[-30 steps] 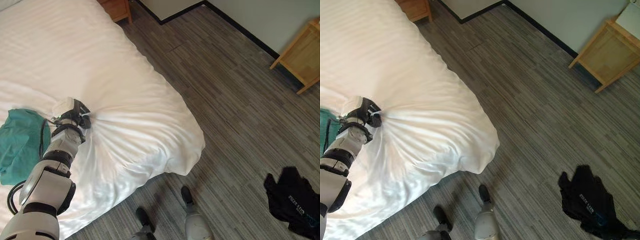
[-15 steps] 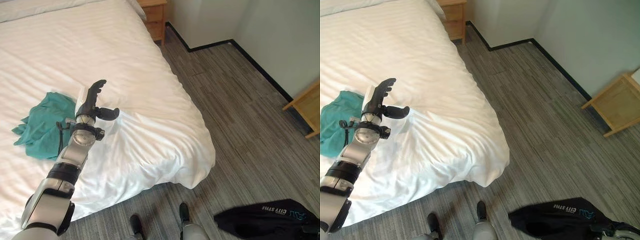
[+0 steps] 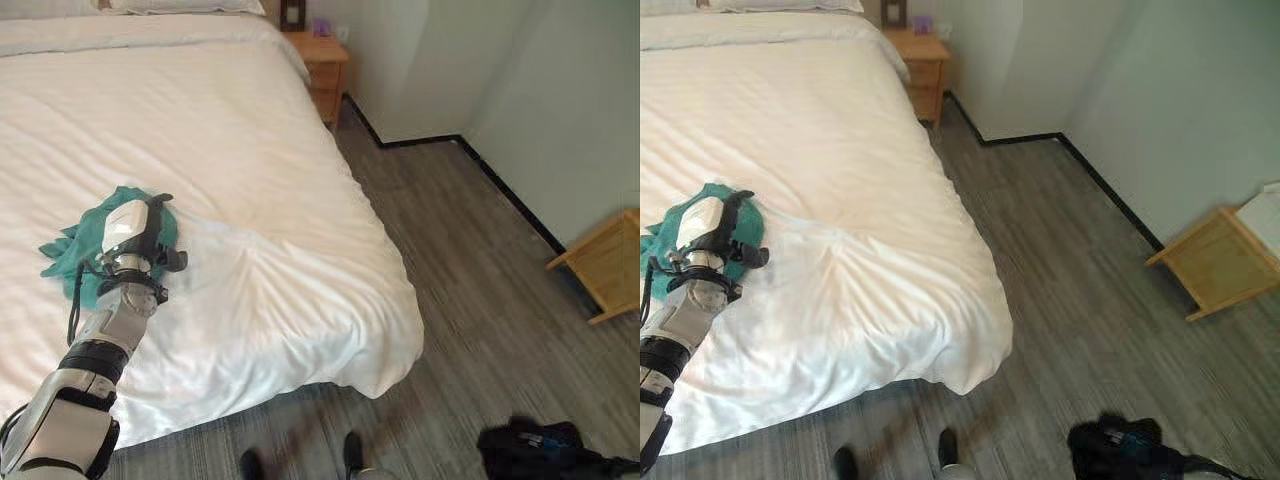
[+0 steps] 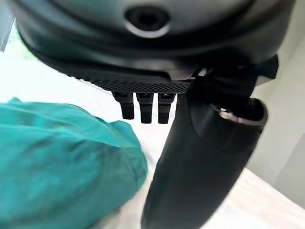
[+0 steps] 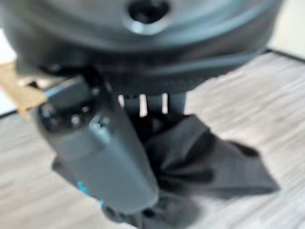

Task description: Pick up bed clothes into laundry basket.

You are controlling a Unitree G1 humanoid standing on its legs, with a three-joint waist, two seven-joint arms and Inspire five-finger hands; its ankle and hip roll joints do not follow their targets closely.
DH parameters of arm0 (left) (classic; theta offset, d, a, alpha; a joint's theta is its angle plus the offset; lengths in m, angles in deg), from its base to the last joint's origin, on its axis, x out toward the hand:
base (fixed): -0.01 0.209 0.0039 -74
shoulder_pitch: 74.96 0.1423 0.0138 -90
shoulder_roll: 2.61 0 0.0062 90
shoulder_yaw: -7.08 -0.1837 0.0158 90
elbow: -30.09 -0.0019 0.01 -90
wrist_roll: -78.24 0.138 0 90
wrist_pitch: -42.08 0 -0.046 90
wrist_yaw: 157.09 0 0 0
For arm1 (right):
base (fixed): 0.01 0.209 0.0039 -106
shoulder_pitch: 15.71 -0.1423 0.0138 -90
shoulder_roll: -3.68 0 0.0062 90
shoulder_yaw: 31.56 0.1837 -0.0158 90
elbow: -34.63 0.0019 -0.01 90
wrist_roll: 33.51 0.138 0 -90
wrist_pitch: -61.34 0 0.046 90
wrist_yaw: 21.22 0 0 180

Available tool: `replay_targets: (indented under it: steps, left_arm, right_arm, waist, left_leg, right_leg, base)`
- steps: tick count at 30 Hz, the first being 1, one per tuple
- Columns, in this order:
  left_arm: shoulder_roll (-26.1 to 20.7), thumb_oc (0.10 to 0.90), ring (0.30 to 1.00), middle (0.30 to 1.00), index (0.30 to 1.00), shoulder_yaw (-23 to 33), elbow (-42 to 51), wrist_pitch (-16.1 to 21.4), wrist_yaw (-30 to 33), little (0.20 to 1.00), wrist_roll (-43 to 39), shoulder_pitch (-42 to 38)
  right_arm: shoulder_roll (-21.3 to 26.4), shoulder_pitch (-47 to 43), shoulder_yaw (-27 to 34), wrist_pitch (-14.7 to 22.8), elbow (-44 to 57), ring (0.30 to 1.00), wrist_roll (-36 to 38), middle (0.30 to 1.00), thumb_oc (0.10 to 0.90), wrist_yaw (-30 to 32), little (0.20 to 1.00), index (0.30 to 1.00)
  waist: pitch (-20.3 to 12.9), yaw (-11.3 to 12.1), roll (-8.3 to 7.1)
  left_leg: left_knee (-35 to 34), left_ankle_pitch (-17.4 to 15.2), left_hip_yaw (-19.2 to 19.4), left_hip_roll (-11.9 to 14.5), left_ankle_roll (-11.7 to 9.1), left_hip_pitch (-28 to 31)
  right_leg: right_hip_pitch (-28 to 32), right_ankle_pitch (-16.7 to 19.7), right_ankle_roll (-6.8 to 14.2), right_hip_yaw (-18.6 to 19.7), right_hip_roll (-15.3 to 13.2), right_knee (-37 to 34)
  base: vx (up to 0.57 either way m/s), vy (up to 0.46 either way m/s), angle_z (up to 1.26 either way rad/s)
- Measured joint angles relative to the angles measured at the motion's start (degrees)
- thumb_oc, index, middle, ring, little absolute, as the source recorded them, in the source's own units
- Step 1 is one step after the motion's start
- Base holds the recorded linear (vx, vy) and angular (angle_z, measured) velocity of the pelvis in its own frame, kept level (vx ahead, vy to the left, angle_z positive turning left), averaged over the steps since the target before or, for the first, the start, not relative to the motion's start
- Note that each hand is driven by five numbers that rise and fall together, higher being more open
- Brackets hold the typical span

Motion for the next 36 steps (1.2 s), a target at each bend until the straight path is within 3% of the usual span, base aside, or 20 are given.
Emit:
replay_targets:
  steps: [5,12,13,16,18,20,21,26,30,31,33,34,36]
  left_arm:
    - [-0.46,0.800,0.900,0.900,0.900,-0.89,-6.36,-1.04,-0.08,0.900,2.02,-2.03]
    - [-0.27,0.800,0.900,0.900,0.900,-4.84,-15.97,-1.17,-1.61,0.900,6.06,-3.32]
    - [-0.10,0.400,0.300,0.300,0.300,-5.85,-17.24,-1.12,-1.67,0.300,6.78,-3.44]
    - [0.62,0.400,0.300,0.300,0.300,-10.37,-21.75,-1.00,-2.59,0.300,11.15,-4.15]
    - [0.76,0.400,0.300,0.300,0.300,-7.91,-21.76,-1.02,-1.36,0.300,11.32,-5.56]
    - [1.21,0.400,0.300,0.300,0.300,-1.32,-21.78,-0.96,-1.07,0.300,10.98,-7.11]
    - [1.06,0.400,0.300,0.300,0.300,-1.36,-22.24,-1.19,-1.09,0.300,10.56,-8.39]
    - [1.06,0.400,0.300,0.300,0.300,-6.60,-20.87,-2.56,-2.89,0.300,7.61,-12.55]
    - [-3.94,0.400,0.300,0.300,0.300,-12.15,-2.41,-2.98,-3.63,0.300,6.07,-12.84]
    - [-4.07,0.400,0.300,0.300,0.300,-12.82,2.28,0.23,-0.31,0.300,6.94,-14.51]
    - [-4.37,0.400,0.300,0.300,0.300,-12.45,7.52,-0.51,0.77,0.300,7.04,-15.20]
    - [-6.59,0.400,0.300,0.300,0.300,-11.42,19.43,0.29,2.68,0.300,7.13,-15.57]
    - [-8.30,0.400,0.300,0.300,0.300,-3.41,32.41,0.95,3.31,0.300,6.94,-11.26]
  right_arm:
    - [-2.21,1.00,1.05,0.17,0.01,0.300,-0.73,0.300,0.400,0.08,0.300,0.300]
    - [-3.48,2.11,0.89,0.44,0.03,0.300,-1.86,0.300,0.400,1.03,0.300,0.300]
    - [-3.49,1.75,0.73,0.54,0.27,0.300,-1.83,0.300,0.400,1.14,0.300,0.300]
    - [-3.29,-0.33,-2.51,0.57,2.03,0.300,-1.88,0.300,0.400,2.66,0.300,0.300]
    - [-3.28,-2.60,-2.91,0.53,1.77,0.300,-1.89,0.300,0.400,3.09,0.300,0.300]
    - [-3.75,-6.95,-4.70,0.39,1.97,0.300,-1.92,0.300,0.400,4.32,0.300,0.300]
    - [-3.72,-9.13,-4.68,0.75,2.34,0.300,-1.89,0.300,0.400,4.34,0.300,0.300]
    - [-4.04,-10.94,-5.35,0.93,2.71,0.300,-1.70,0.300,0.400,5.13,0.300,0.300]
    - [-3.65,-12.20,-5.17,-0.48,5.84,0.300,0.21,0.300,0.400,7.37,0.300,0.300]
    - [-2.84,-12.83,-5.76,1.20,9.19,0.300,0.32,0.300,0.400,9.31,0.300,0.300]
    - [-2.37,-19.02,-9.84,-0.58,11.56,0.300,0.25,0.300,0.400,9.89,0.300,0.300]
    - [-0.11,-24.39,-13.79,1.37,21.00,0.300,-0.83,0.300,0.400,11.22,0.300,0.300]
    - [-0.03,-28.49,-15.95,1.67,29.02,0.300,-3.99,0.300,0.400,11.53,0.300,0.300]
  waist:
    - [-0.55,0.17,1.22]
    - [-0.53,-0.33,1.22]
    - [-0.51,-0.36,1.21]
    - [-0.02,-0.55,1.40]
    - [1.32,-0.67,1.33]
    - [2.26,-0.37,1.52]
    - [3.15,-0.35,1.86]
    - [3.34,0.02,1.92]
    - [4.24,0.02,0.49]
    - [4.40,0.11,0.11]
    - [4.67,-0.34,-0.67]
    - [5.33,0.40,-0.55]
    - [6.29,2.44,-0.34]
  left_leg:
    - [0.08,0.08,-0.52,-0.34,0.12,-0.34]
    - [0.04,0.03,-0.40,-0.35,0.15,-1.24]
    - [0.05,0.03,-0.36,-0.38,0.15,-1.50]
    - [0.10,0.68,-0.17,-0.66,0.39,-5.36]
    - [0.11,1.24,0.24,-0.77,0.68,-6.62]
    - [0.22,1.12,1.30,-0.96,0.60,-7.92]
    - [0.18,1.03,1.44,-1.25,0.76,-7.98]
    - [0.21,1.39,0.98,-1.07,1.08,-6.96]
    - [0.22,1.18,0.83,-1.30,1.36,-4.50]
    - [0.24,0.99,0.86,-1.29,1.51,-3.60]
    - [0.24,0.61,2.36,-1.29,1.51,-1.82]
    - [0.32,0.26,5.61,-0.26,1.70,-0.70]
    - [0.33,-0.07,10.87,2.30,1.41,1.14]
  right_leg:
    - [-0.06,0.01,0.01,-0.24,-0.23,0.03]
    - [-1.14,0.02,0.01,-0.25,-0.23,0.04]
    - [-1.45,0.03,0.02,-0.20,-0.23,0.05]
    - [-5.47,1.23,0.12,0.17,-0.34,0.07]
    - [-6.92,1.90,0.11,0.61,-0.25,0.06]
    - [-9.07,3.10,0.28,1.55,-0.47,0.08]
    - [-9.23,3.01,0.35,1.45,-0.83,0.03]
    - [-7.84,2.57,0.53,0.83,-0.55,0.06]
    - [-5.19,2.72,0.41,-0.12,-0.89,0.08]
    - [-4.23,3.15,0.37,-0.35,-0.85,0.14]
    - [-3.62,3.67,0.01,-0.14,-0.77,0.37]
    - [-4.92,7.61,-0.73,-4.37,0.90,0.40]
    - [-6.88,12.84,-3.21,-15.84,3.54,0.77]
  base:
    - [0.02,0.009,0.06]
    - [-0.02,0.015,-0.01]
    - [-0.11,0.042,-0.03]
    - [-0.17,0.053,-0.06]
    - [-0.15,0.040,-0.10]
    - [-0.03,0.007,-0.21]
    - [-0.02,0.011,-0.13]
    - [0.00,0.006,0.05]
    - [0.01,0.011,0.06]
    - [-0.03,0.021,-0.03]
    - [-0.16,0.077,-0.53]
    - [-0.17,0.127,-1.22]
    - [-0.06,0.070,-1.38]
